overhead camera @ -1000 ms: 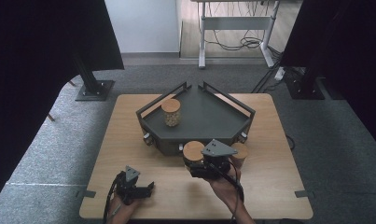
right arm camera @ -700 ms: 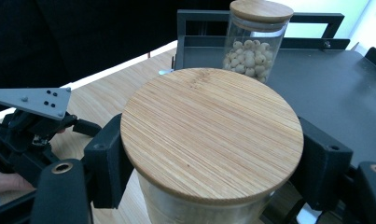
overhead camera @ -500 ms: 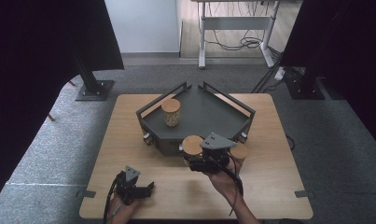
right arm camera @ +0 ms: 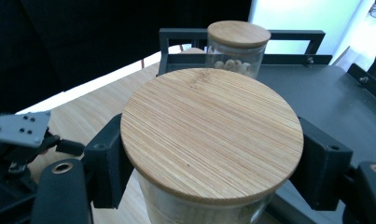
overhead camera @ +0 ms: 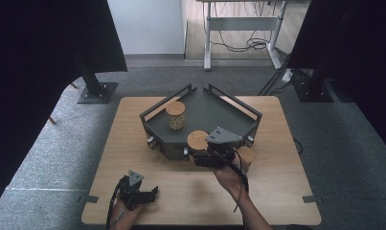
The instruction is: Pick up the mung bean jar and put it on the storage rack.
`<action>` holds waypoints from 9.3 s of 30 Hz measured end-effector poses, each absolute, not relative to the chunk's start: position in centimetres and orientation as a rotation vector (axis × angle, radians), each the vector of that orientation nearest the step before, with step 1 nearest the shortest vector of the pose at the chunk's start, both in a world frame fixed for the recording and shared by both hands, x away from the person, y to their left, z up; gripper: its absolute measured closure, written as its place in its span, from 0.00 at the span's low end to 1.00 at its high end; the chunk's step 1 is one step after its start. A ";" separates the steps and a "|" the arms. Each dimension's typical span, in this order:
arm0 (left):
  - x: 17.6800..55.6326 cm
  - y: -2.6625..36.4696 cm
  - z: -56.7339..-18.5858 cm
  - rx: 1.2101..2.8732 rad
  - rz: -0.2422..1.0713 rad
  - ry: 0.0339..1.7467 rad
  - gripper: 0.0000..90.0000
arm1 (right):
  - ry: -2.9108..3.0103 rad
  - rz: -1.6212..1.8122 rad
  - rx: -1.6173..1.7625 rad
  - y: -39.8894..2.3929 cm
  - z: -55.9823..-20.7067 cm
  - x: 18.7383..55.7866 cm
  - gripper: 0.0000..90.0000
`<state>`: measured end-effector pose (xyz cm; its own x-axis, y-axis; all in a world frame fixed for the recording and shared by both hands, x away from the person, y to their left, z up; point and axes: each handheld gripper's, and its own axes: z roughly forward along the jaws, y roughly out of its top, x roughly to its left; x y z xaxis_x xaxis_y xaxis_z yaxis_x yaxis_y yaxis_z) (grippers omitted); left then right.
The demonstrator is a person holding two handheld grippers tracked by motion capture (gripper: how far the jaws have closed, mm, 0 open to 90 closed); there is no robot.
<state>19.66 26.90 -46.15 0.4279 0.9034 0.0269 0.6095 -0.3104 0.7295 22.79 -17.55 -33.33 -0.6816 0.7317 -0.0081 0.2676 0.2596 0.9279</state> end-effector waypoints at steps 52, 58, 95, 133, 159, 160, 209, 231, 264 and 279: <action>19.7 26.9 -46.2 2.034 0.584 1.273 0.04 | 1.982 1.330 1.032 -15.5 -32.6 31.0 0.28; 19.7 26.9 -46.2 2.034 0.584 1.273 0.04 | 1.989 1.309 1.031 -15.1 -33.1 31.7 0.28; 19.7 27.0 -46.2 2.037 0.581 1.267 0.04 | 1.990 1.286 1.054 -14.3 -35.8 32.5 0.27; 19.6 27.0 -46.2 2.038 0.578 1.263 0.04 | 2.014 1.280 1.016 -14.7 -34.9 32.3 0.00; 19.6 27.0 -46.2 2.039 0.578 1.263 0.04 | 1.992 1.307 0.969 -15.9 -34.2 29.4 0.03; 19.6 27.0 -46.1 2.039 0.578 1.263 0.04 | 1.991 1.309 0.967 -15.9 -34.2 29.2 0.03; 19.7 27.0 -46.2 2.038 0.579 1.261 0.04 | 1.992 1.335 0.898 -19.1 -35.2 23.0 0.05; 19.6 27.0 -46.2 2.037 0.579 1.262 0.04 | 1.994 1.324 0.896 -20.8 -36.8 20.1 0.06; 19.6 27.0 -46.2 2.036 0.580 1.264 0.04 | 1.928 1.284 0.934 -23.6 -39.3 16.7 0.07; 19.6 26.9 -46.2 2.036 0.582 1.265 0.04 | 1.910 1.278 0.939 -25.0 -40.5 15.3 0.07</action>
<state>19.62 26.93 -46.20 0.4324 0.9013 0.0258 0.6065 -0.3119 0.7313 15.25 -25.00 -40.49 -0.5341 0.8365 -0.1226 0.2057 0.2692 0.9408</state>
